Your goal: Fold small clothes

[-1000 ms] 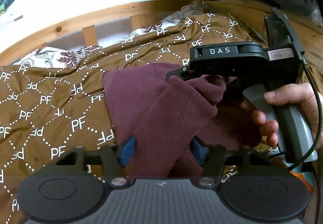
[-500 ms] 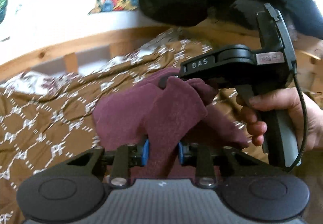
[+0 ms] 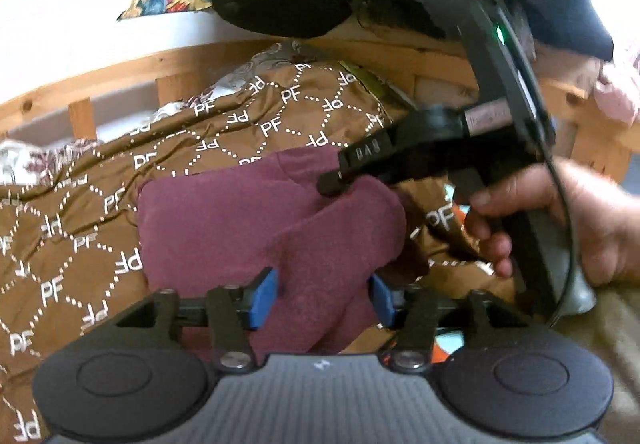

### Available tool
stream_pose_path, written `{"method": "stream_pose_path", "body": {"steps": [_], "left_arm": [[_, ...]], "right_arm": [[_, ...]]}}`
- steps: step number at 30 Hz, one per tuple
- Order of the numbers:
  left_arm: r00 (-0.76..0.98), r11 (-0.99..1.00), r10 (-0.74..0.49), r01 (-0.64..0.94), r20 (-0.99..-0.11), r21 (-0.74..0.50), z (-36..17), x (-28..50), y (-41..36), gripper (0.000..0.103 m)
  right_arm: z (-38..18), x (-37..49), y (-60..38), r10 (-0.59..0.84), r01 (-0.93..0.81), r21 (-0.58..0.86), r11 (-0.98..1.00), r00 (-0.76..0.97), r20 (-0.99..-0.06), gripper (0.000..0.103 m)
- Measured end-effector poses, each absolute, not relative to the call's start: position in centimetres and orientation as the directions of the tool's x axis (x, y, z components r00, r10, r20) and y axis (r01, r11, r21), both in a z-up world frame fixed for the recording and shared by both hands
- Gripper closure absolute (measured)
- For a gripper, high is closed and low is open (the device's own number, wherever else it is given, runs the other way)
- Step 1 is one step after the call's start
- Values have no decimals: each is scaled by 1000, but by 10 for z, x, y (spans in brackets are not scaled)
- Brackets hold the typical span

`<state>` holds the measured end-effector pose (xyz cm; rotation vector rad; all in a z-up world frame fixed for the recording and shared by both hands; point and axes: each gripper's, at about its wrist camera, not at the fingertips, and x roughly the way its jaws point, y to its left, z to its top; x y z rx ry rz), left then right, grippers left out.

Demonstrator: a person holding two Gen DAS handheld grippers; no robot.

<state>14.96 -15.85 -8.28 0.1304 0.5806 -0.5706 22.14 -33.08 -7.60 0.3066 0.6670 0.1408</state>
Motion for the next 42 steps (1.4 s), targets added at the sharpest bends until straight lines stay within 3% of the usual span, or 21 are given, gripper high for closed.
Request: {"method": "stream_pose_path", "body": {"steps": [4, 6, 10, 12, 18, 22, 26, 34, 42], "left_arm": [[715, 857, -490, 499, -498, -127, -71, 145, -136, 9], [741, 870, -483, 464, -467, -163, -65, 142, -124, 1], [786, 905, -424, 353, -450, -236, -61, 144, -104, 0], [791, 919, -383, 275, -477, -283, -64, 153, -95, 0], [724, 895, -358, 87, -590, -437, -83, 180, -67, 1], [674, 893, -342, 16, -655, -450, -98, 187, -57, 1], [609, 913, -328, 7, -722, -409, -110, 191, -59, 1], [559, 940, -294, 24, -775, -339, -120, 186, -68, 1], [541, 939, -294, 8, -788, -344, -124, 188, -68, 0]], "right_arm": [[-77, 217, -335, 186, 3, 306, 952, 787, -588, 62], [-75, 214, -339, 169, 22, 310, 951, 799, -577, 45], [-70, 204, -345, 159, 54, 344, 937, 813, -560, 20], [-67, 198, -346, 159, 62, 364, 929, 823, -546, 2], [-58, 174, -325, 166, 17, 314, 949, 822, -545, 1], [-64, 165, -304, 83, 34, 170, 985, 768, -635, 1], [-79, 175, -295, -93, 125, -11, 992, 672, -735, 1], [-90, 178, -311, -26, 164, 97, 982, 622, -783, 1], [-71, 164, -341, 14, 253, 294, 922, 736, -677, 1]]}}
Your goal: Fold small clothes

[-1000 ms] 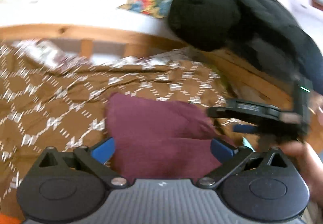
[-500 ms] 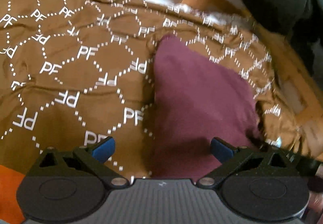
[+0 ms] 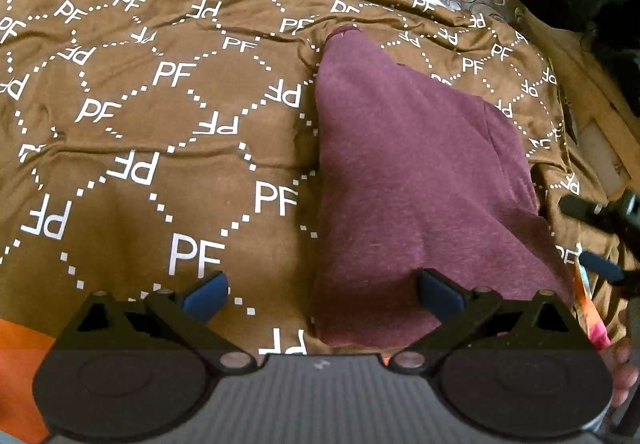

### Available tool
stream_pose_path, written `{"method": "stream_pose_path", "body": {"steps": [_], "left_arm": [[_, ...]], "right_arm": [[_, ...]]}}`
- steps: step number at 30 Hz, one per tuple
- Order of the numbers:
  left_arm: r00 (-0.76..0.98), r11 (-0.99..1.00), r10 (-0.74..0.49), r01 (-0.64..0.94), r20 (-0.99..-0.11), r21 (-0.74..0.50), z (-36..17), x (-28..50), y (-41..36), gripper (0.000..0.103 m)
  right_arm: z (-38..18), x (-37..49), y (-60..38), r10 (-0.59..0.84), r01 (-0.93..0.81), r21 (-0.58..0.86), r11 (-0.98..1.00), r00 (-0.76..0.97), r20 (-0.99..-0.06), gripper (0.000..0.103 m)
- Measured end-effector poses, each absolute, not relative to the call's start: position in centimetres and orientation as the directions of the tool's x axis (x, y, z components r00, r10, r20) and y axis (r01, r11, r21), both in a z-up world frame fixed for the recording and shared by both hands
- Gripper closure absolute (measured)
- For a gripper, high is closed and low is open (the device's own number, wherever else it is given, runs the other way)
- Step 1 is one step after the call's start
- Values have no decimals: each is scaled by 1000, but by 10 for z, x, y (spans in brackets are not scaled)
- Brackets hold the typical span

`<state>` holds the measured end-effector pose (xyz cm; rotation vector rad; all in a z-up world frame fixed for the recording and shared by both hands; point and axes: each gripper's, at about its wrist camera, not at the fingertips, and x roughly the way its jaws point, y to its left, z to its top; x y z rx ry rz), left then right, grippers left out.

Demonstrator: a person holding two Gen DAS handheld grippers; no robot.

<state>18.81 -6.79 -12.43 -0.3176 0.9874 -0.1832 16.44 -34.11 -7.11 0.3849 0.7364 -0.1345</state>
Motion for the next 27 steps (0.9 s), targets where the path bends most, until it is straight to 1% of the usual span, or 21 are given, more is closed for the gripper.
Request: {"method": "stream_pose_path", "body": {"steps": [2, 5, 7, 9, 10, 13, 15, 18, 22, 25, 27], "left_arm": [[542, 941, -290, 13, -789, -337, -125, 187, -69, 0], [546, 947, -280, 22, -790, -321, -126, 188, -72, 0], [545, 949, -277, 28, -791, -313, -126, 189, -74, 0], [544, 951, -276, 32, -793, -309, -127, 190, -76, 0], [543, 951, -276, 33, -793, -308, -128, 190, -76, 0], [541, 950, -278, 33, -794, -310, -130, 191, -76, 0], [541, 950, -279, 34, -793, -311, -130, 191, -76, 0], [540, 950, -278, 33, -794, -311, -130, 191, -76, 0], [539, 951, -277, 36, -795, -306, -131, 191, -77, 0], [542, 953, -273, 37, -795, -302, -131, 191, -78, 0], [542, 952, -274, 38, -794, -302, -131, 191, -78, 0]], "right_arm": [[-68, 170, -345, 51, 224, 324, 919, 748, -662, 1], [-63, 183, -344, 106, 140, 305, 942, 738, -667, 10], [-62, 191, -337, 142, 65, 279, 958, 737, -661, 12], [-61, 200, -332, 176, -15, 243, 970, 734, -656, 19], [-61, 205, -330, 186, -45, 227, 973, 734, -654, 20], [-68, 219, -327, 201, -94, 199, 975, 744, -637, 33], [-75, 224, -329, 196, -68, 222, 973, 755, -626, 51], [-82, 229, -327, 169, -34, 220, 975, 753, -636, 62], [-83, 228, -324, 177, -56, 207, 977, 753, -634, 67], [-83, 226, -325, 181, -56, 213, 975, 756, -630, 67], [-84, 227, -329, 189, -45, 238, 970, 753, -631, 65]]}}
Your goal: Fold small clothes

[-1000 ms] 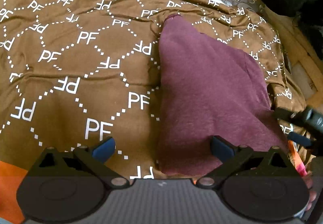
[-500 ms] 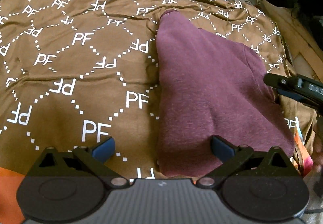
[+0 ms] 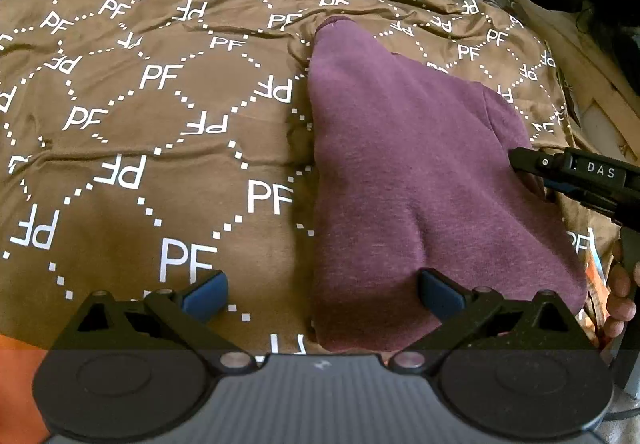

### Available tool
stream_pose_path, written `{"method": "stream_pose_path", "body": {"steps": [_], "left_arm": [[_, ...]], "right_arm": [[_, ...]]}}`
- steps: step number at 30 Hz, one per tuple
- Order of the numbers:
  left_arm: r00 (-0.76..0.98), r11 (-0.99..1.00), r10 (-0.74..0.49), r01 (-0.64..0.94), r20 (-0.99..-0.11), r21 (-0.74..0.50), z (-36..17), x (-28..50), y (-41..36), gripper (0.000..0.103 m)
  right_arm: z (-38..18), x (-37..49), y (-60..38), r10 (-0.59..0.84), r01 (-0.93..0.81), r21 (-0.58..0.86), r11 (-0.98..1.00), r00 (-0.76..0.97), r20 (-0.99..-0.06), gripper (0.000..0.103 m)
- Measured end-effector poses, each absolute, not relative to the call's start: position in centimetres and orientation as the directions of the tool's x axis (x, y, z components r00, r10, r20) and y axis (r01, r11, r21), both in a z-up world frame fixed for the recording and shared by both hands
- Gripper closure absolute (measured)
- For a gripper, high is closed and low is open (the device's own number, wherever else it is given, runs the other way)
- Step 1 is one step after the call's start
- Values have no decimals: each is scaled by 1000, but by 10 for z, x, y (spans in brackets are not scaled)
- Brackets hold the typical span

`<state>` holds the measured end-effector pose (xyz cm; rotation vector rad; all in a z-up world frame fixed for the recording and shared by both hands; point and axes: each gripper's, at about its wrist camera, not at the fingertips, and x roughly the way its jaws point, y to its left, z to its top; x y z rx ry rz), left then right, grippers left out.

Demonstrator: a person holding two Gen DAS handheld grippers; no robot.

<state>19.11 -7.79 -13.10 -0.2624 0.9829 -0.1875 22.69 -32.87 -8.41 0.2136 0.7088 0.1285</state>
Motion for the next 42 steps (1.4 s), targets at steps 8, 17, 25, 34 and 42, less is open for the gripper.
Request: {"method": "stream_pose_path", "body": {"steps": [8, 17, 25, 34, 42], "left_arm": [[544, 953, -273, 40, -793, -301, -131, 191, -78, 0], [550, 955, -281, 84, -786, -283, -129, 188, -84, 0], [546, 960, -280, 132, -789, -249, -131, 185, -94, 0], [543, 959, -281, 127, -791, -254, -134, 185, -93, 0], [545, 959, -280, 126, -791, -253, -134, 185, -93, 0]], "right_arm": [[-86, 226, -331, 211, -39, 277, 960, 752, -625, 65], [-77, 217, -320, 183, -80, 198, 977, 791, -584, 89], [-76, 218, -336, 135, -3, 224, 975, 805, -578, 94], [-84, 218, -350, 174, 57, 348, 936, 783, -597, 30], [-106, 229, -366, 279, 150, 514, 844, 697, -661, 14]]}}
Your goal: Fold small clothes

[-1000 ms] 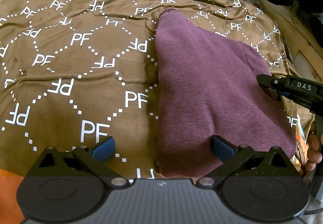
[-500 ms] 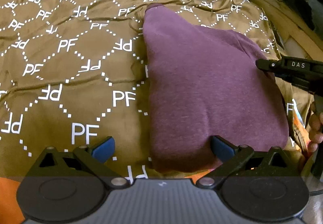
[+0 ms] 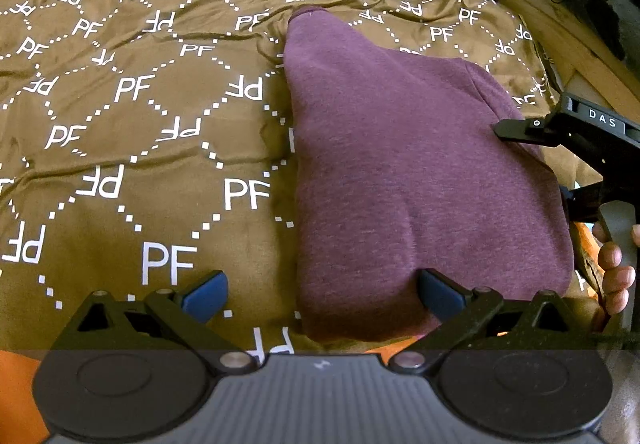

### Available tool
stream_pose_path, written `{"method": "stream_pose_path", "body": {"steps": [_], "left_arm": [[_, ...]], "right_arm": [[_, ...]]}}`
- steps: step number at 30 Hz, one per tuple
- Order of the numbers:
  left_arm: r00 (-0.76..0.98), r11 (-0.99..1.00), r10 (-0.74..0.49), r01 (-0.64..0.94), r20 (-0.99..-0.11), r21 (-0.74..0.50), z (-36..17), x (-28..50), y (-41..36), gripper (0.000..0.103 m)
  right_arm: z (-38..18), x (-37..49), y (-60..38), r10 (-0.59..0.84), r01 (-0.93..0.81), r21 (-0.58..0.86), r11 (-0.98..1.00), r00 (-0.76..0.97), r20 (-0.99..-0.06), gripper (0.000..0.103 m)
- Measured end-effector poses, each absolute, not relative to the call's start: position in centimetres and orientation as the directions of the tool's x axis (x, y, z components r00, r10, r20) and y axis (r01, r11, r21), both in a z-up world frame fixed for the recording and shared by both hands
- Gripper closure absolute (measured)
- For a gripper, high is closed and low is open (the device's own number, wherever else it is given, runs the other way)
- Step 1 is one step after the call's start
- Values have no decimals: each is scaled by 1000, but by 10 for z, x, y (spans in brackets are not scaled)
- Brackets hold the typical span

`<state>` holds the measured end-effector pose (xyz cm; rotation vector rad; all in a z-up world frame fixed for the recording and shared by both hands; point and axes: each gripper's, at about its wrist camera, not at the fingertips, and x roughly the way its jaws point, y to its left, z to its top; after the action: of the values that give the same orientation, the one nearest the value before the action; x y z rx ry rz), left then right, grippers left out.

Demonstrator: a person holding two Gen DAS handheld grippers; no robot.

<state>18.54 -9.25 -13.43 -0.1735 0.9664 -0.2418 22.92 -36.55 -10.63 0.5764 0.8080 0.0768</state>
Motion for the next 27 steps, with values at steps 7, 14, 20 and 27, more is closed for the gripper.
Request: {"method": "stream_pose_path", "body": {"steps": [7, 14, 20, 27], "left_arm": [[546, 961, -276, 124, -791, -249, -134, 185, -93, 0], [545, 961, -275, 122, -792, -250, -134, 185, -93, 0], [576, 907, -386, 95, -720, -410, -118, 189, -67, 1], [548, 879, -396, -5, -737, -477, -132, 208, -53, 1]], "right_arm": [[-109, 229, -370, 287, 170, 537, 826, 694, -660, 24], [-99, 229, -352, 260, 78, 428, 900, 694, -671, 52], [-99, 228, -352, 256, 73, 419, 905, 693, -674, 52], [-102, 230, -353, 263, 86, 434, 897, 685, -679, 47]]}}
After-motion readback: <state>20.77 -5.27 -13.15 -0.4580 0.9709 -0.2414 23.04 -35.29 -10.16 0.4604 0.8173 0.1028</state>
